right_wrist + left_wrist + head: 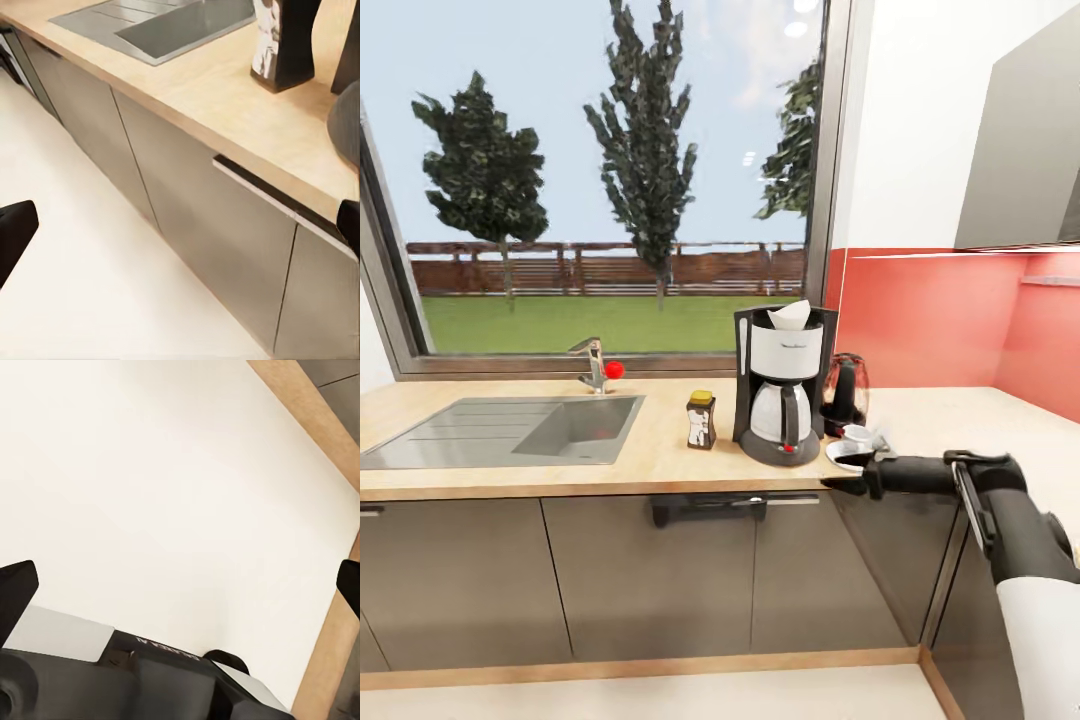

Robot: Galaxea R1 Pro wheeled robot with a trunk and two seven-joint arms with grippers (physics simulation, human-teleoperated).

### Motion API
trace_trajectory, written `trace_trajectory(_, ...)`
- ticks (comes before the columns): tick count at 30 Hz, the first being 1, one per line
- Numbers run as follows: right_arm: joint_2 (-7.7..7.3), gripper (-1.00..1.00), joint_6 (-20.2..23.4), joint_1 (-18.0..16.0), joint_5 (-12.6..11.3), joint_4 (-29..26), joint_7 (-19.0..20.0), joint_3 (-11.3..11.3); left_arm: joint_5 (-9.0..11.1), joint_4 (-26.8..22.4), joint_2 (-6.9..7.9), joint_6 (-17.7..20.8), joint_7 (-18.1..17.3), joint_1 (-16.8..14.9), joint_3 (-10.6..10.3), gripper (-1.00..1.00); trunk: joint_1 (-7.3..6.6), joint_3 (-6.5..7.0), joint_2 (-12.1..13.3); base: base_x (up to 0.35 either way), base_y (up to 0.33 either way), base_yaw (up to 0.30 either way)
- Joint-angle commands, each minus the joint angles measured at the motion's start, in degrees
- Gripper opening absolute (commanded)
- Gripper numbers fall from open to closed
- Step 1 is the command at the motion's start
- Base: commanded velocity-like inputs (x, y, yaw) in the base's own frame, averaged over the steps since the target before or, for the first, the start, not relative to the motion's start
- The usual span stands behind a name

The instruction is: Set up a coffee station on the kitchen countertop: keep the coffee maker on the countertop, move the bottle of coffee from the kitchen shelf to the counter next to the coffee maker, place a paper coffee filter on top of the coffee maker, put the saucer next to the coffee maker with the coffee cup on the saucer, and place the electric kettle next to the coffee maker.

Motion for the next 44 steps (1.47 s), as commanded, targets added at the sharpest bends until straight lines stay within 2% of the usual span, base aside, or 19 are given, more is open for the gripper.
trace_trajectory(1,0.59,1.0,0.58,1.13,0.38,-0.64,-0.05,-0.1,0.13,0.02,0.01,0.22,-0.23,-0.03,0.14,1.0,0.0,-0.07,-0.04,0.0,0.0,0.0)
trace_trajectory(3,1.69,1.0,0.44,4.21,0.37,-1.03,-1.51,-0.03,0.13,0.03,0.01,0.21,-0.21,-0.03,0.14,1.0,0.0,-0.07,-0.04,0.0,0.0,0.0)
trace_trajectory(8,2.56,1.0,-0.99,11.69,0.29,2.01,-7.41,-0.01,0.13,0.08,-0.09,0.16,-0.25,-0.03,0.14,1.0,0.0,-0.07,-0.04,0.0,0.0,0.0)
trace_trajectory(9,2.61,1.0,-3.82,15.69,0.34,3.88,-9.05,-0.08,0.13,0.09,-0.34,0.2,-0.25,-0.03,0.14,1.0,0.0,-0.07,-0.04,0.0,0.0,0.0)
trace_trajectory(10,2.53,1.0,-5.4,17.75,0.36,5.27,-9.53,-0.12,0.13,0.1,-0.46,0.18,-0.25,-0.03,0.14,1.0,0.0,-0.07,-0.04,0.0,0.0,0.0)
trace_trajectory(12,2.42,1.0,-7.0,19.78,0.38,7.25,-9.98,-0.19,0.13,0.1,-0.56,0.19,-0.26,-0.03,0.14,1.0,0.0,-0.07,-0.04,0.0,0.0,0.0)
trace_trajectory(13,2.14,1.0,-9.88,22.44,0.37,11.43,-10.86,-0.28,0.13,0.1,-0.67,0.18,-0.26,-0.03,0.14,1.0,0.0,-0.07,-0.04,0.0,0.0,0.0)
trace_trajectory(14,1.97,1.0,-11.01,23.12,0.37,13.26,-11.4,-0.3,0.13,0.1,-0.69,0.18,-0.26,-0.03,0.14,1.0,0.0,-0.07,-0.04,0.0,0.0,0.0)
trace_trajectory(15,0.14,1.0,-17.99,24.94,0.34,26.53,-17.06,-0.35,0.13,0.1,-0.75,0.16,-0.26,-0.03,0.14,1.0,0.0,-0.07,-0.04,0.0,0.0,0.0)
trace_trajectory(16,-0.61,1.0,-21.42,25.26,0.32,32.74,-20.14,-0.33,0.13,0.1,-0.78,0.16,-0.26,-0.03,0.14,1.0,0.0,-0.07,-0.04,0.0,0.0,0.0)
trace_trajectory(17,-0.9,1.0,-23.37,25.38,0.31,35.79,-21.83,-0.31,0.13,0.1,-0.8,0.16,-0.26,-0.03,0.14,1.0,0.0,-0.07,-0.04,0.0,0.0,0.0)
trace_trajectory(18,-1.6,1.0,-30.29,25.7,0.34,46.21,-28.83,-0.2,0.13,0.1,-0.84,0.15,-0.24,-0.03,0.1,1.0,0.0,-0.07,-0.04,0.0,0.0,0.0)
trace_trajectory(19,-1.69,1.0,-31.44,25.74,0.34,48.4,-30.74,-0.17,0.13,0.1,-0.84,0.15,-0.25,-0.03,0.09,1.0,0.0,-0.07,-0.04,0.0,0.0,0.0)
trace_trajectory(20,-1.9,1.0,-34.15,25.86,0.35,55.67,-39.77,-0.09,0.13,0.1,-0.86,0.15,-0.2,-0.01,0.1,1.0,0.0,-0.07,-0.04,0.0,0.0,0.0)
trace_trajectory(24,-1.64,1.0,-35.55,25.98,0.12,63.87,-57.76,-0.14,0.13,0.09,-0.86,0.13,-0.25,-0.03,0.05,1.0,0.0,-0.07,-0.04,0.0,0.0,0.0)
trace_trajectory(28,-0.64,1.0,-35.94,26.0,0.12,66.13,-69.01,-0.18,0.13,0.03,-0.87,-0.33,-0.23,-0.03,-0.01,1.0,0.0,-0.07,-0.04,0.0,0.0,0.0)
trace_trajectory(34,0.07,1.0,-36.08,26.0,0.06,66.78,-75.06,-0.18,0.13,0.0,-0.95,-0.59,-0.23,-0.03,-0.03,1.0,0.0,-0.07,-0.04,0.0,0.0,0.0)
trace_trajectory(35,0.63,1.0,-36.35,26.01,-0.17,66.82,-76.06,-0.17,0.13,-0.04,-1.8,-0.63,-0.19,-0.03,0.12,1.0,0.0,-0.07,-0.04,0.0,0.0,0.0)
trace_trajectory(44,4.93,1.0,-36.39,26.01,-0.27,66.86,-76.32,-0.29,0.13,-0.07,-3.09,-0.64,-0.17,-0.03,0.09,1.0,0.0,-0.07,-0.04,0.0,0.0,0.0)
